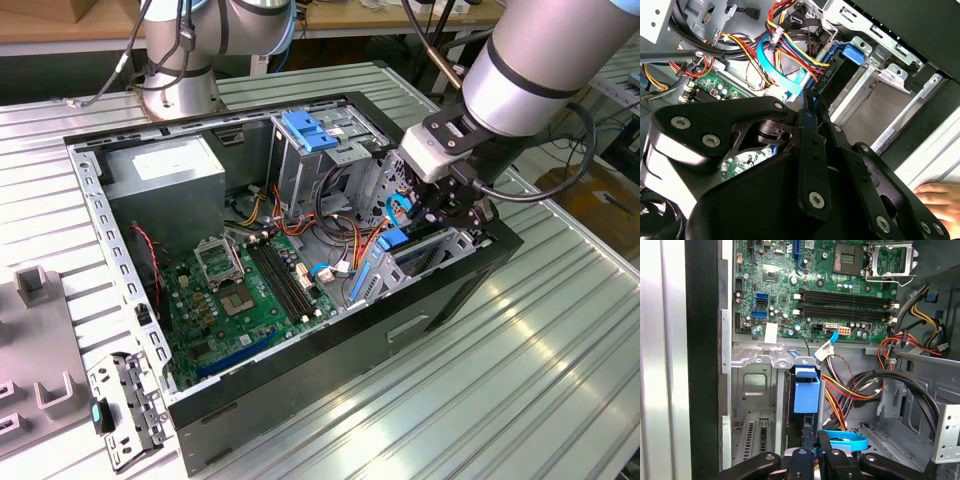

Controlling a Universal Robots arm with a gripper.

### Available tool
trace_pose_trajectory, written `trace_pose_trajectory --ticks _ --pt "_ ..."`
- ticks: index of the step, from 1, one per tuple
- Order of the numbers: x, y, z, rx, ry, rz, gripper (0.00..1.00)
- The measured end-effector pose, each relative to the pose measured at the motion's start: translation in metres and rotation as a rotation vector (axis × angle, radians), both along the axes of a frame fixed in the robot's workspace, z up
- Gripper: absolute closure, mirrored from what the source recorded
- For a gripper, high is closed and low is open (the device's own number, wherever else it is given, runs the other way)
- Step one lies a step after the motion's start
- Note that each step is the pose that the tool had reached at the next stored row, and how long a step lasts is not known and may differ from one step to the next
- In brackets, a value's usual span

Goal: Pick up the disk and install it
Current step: 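Insert the second disk wire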

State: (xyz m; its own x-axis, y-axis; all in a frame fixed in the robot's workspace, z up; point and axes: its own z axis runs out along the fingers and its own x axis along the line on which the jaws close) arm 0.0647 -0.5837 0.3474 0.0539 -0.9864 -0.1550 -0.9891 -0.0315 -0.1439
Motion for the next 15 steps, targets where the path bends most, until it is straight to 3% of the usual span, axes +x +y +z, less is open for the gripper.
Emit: trace_pose_trajectory --ticks 15 --pt "0.0014 0.0000 -0.0048 -0.0001 -0.0016 0.000 0.84"
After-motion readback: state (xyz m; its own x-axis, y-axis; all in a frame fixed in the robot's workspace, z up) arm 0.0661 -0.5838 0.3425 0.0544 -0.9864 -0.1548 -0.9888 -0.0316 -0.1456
